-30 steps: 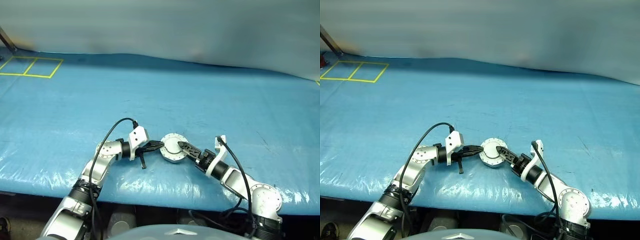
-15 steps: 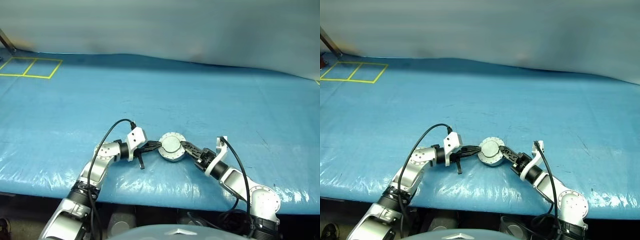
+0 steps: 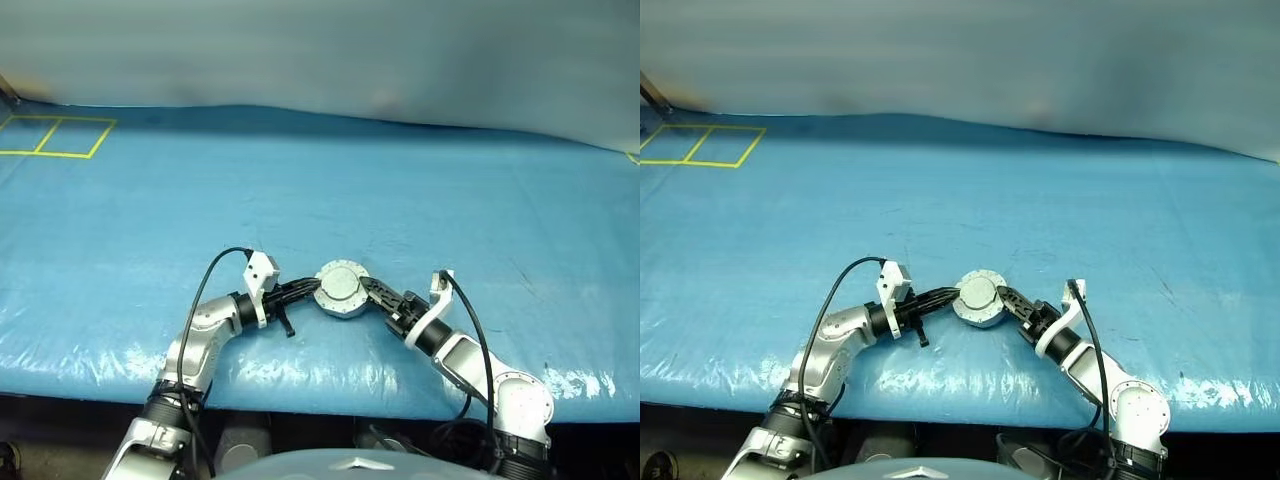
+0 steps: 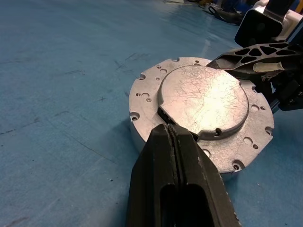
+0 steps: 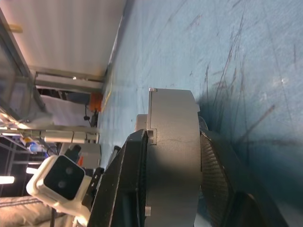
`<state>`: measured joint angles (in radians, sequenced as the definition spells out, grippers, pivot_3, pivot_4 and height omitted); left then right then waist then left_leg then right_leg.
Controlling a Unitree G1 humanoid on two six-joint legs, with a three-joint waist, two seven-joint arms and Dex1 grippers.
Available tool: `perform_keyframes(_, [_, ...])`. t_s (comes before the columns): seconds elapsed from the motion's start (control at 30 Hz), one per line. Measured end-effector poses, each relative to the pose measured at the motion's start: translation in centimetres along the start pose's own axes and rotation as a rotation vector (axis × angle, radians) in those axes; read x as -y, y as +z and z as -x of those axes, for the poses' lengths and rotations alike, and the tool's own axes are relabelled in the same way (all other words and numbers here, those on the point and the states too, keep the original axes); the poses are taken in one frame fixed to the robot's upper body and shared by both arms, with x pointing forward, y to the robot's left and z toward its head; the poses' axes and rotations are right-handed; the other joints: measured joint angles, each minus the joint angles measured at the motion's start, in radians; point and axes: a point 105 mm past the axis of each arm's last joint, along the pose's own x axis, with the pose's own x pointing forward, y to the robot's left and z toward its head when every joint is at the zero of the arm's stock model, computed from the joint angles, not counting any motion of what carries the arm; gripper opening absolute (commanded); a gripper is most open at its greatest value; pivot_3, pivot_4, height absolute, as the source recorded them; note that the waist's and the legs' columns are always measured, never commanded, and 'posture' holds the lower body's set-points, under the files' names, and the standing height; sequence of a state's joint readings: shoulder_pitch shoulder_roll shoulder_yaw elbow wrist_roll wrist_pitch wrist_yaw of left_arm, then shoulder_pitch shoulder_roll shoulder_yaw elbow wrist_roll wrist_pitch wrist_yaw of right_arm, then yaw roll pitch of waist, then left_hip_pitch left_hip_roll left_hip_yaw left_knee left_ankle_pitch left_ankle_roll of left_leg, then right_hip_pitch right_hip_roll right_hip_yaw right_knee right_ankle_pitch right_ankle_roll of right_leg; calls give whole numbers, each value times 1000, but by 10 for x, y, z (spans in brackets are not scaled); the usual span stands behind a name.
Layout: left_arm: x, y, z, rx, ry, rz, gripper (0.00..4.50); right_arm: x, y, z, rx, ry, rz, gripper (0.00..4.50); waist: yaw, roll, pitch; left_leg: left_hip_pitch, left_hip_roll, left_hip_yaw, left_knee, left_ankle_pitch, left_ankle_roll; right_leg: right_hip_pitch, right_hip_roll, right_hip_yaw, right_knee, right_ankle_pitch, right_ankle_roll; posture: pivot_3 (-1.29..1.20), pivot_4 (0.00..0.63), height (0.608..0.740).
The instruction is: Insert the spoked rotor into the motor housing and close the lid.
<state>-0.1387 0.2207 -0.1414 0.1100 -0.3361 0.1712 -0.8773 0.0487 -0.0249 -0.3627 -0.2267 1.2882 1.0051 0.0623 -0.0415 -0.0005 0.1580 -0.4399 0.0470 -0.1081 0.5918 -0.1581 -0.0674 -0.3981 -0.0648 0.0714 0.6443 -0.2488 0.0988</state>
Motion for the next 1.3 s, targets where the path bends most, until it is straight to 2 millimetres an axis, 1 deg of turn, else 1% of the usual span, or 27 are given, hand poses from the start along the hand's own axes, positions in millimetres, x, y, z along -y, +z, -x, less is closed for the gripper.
perform_keyframes(0.03, [-2, 1, 1, 20, 23, 21, 393, -1, 3, -1, 20, 2, -8, 1175, 0, 0, 0, 0, 0, 0, 0, 0, 0, 0, 0, 0, 0, 0, 0, 0, 150, 740])
perform_keyframes(0.07, [-3, 4, 3, 63, 58, 72, 616, -3, 6, -3, 51, 15, -28, 1175, -1, 1, 1, -1, 0, 0, 0, 0, 0, -1, 0, 0, 0, 0, 0, 0, 150, 740])
perform_keyframes(0.2, [8, 12, 9, 213, 94, 279, 1918, -16, 19, -5, 144, 79, -66, 1175, -3, 2, 2, -2, 0, 0, 0, 0, 0, -1, 0, 0, -1, 0, 0, 0, 150, 740])
perform_keyframes(0.33, [20, 19, 6, 346, 97, 475, 3313, -36, 21, -10, 160, 169, -79, 1175, -4, 3, 2, -2, 0, -1, 1, 0, 0, -1, 1, 0, 0, 0, 0, 0, 150, 740])
perform_keyframes(0.37, [21, 20, 5, 367, 97, 503, 3562, -39, 21, -11, 162, 186, -81, 1175, -4, 3, 2, -2, 0, -1, 2, 0, 0, -1, 1, 0, 0, 0, 0, 0, 150, 740])
perform_keyframes(0.4, [24, 24, 3, 400, 85, 549, 4008, -47, 23, -13, 159, 219, -76, 1175, -4, 2, 3, -2, 0, -1, 3, 0, 0, -1, 1, 0, 0, 0, 0, 0, 150, 740])
perform_keyframes(0.47, [26, 32, 2, 450, 64, 609, 4442, -58, 23, -14, 150, 262, -62, 1175, -5, 2, 3, -2, 0, -1, 3, 0, 0, -1, 1, 0, 0, 0, 0, 0, 150, 740])
perform_keyframes(0.57, [27, 40, 1, 489, 32, 708, 4442, -63, 21, -17, 135, 286, -55, 1175, -5, 2, 3, -3, 0, -2, 3, 0, 0, -1, 1, 0, 0, 0, 0, 0, 150, 740])
perform_keyframes(0.77, [31, 47, -1, 518, -46, 855, 4442, -65, 15, -18, 100, 295, -42, 1175, -4, 2, 3, -4, 0, -3, 3, 0, 0, -1, 1, -1, -1, 0, 0, 0, 150, 740])
perform_keyframes(0.9, [33, 49, -2, 522, -75, 902, 4442, -62, 10, -17, 81, 291, -46, 1175, -4, 2, 3, -4, 0, -3, 3, 0, 0, -1, 1, -1, 0, 0, 0, 0, 150, 740])
perform_keyframes(1.13, [33, 47, -8, 499, -90, 944, 4442, -60, 10, -13, 81, 286, -22, 1175, -1, 2, 3, -4, 0, -3, 4, 0, 0, -1, 1, -1, 0, 0, 0, 0, 150, 740])
perform_keyframes(1.2, [33, 45, -12, 477, -94, 957, 4442, -61, 3, -14, 49, 296, -20, 1175, -4, 2, 3, -4, 0, -3, 3, 0, 0, -1, 2, -1, 0, 0, 0, 0, 150, 740])
perform_keyframes(1.3, [39, 43, -18, 438, -116, 968, 4442, -66, -15, -20, -34, 316, -21, 1175, -8, 2, 3, -4, 0, -4, 3, 0, 0, -2, 2, -1, 0, 0, 0, 0, 150, 740])
